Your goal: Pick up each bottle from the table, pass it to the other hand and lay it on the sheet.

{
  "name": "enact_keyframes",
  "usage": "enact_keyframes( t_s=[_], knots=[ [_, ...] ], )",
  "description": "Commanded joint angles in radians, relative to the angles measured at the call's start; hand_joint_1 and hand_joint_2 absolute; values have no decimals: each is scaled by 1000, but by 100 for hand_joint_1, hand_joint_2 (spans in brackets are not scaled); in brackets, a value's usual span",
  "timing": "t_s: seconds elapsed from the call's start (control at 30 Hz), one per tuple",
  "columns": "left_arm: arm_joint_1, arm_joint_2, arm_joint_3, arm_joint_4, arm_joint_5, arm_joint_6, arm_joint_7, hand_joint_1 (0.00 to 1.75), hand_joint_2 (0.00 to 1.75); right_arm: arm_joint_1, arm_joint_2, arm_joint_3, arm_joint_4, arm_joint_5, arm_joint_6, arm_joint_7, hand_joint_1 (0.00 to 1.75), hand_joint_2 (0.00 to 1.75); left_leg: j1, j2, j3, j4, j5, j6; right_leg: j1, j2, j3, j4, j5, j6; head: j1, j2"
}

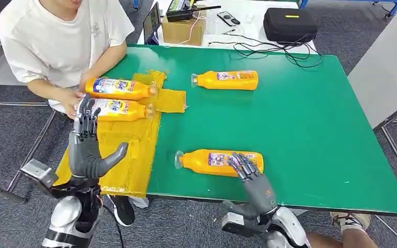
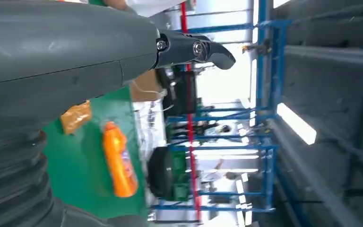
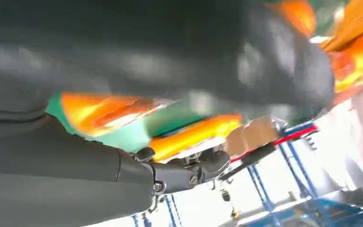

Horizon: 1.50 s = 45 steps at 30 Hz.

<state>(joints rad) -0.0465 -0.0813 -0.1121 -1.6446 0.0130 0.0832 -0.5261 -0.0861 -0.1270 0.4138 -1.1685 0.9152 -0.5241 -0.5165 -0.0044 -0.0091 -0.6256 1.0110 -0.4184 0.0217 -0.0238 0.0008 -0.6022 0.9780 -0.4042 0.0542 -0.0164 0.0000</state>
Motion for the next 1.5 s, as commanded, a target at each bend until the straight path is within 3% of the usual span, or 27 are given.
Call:
enact_keyframes(
  t_s=[0.03,0.13,0.37,0.53,0.73,0.93,1.5],
  knots=[
    [64,-60,47,-126,23,18,-40,0,175,23,-33,-157,-28,80,62,87,0,175,2,1,6,1,-4,-3,3,0,7,1,-4,-4,0,0],
    [58,-56,47,-115,7,32,-29,0,175,16,-32,-161,-12,91,93,106,0,175,3,1,7,1,-4,-2,3,0,8,0,-4,-4,0,0],
    [-27,-63,20,-25,-14,60,-17,0,175,-192,0,-113,249,126,126,91,0,175,2,4,6,0,-2,-2,2,3,6,0,-1,-3,0,0],
    [-53,-65,15,4,-15,66,-15,0,175,-256,25,-80,306,129,144,96,0,175,2,3,6,-1,0,-1,2,2,5,-1,0,-3,0,0],
    [-96,-61,15,76,-9,77,-10,0,175,-384,60,-23,510,129,185,105,0,175,1,3,5,0,1,0,1,1,4,0,0,-2,0,0],
    [-97,-55,20,82,-3,80,-8,0,175,-417,67,3,586,122,234,106,0,175,1,2,4,-1,1,0,1,1,4,0,1,-1,0,0],
    [-97,-55,20,82,-3,80,-8,0,175,-417,67,3,586,122,234,106,0,175,2,2,7,0,0,-1,2,0,7,0,0,-2,0,0]
  ],
)
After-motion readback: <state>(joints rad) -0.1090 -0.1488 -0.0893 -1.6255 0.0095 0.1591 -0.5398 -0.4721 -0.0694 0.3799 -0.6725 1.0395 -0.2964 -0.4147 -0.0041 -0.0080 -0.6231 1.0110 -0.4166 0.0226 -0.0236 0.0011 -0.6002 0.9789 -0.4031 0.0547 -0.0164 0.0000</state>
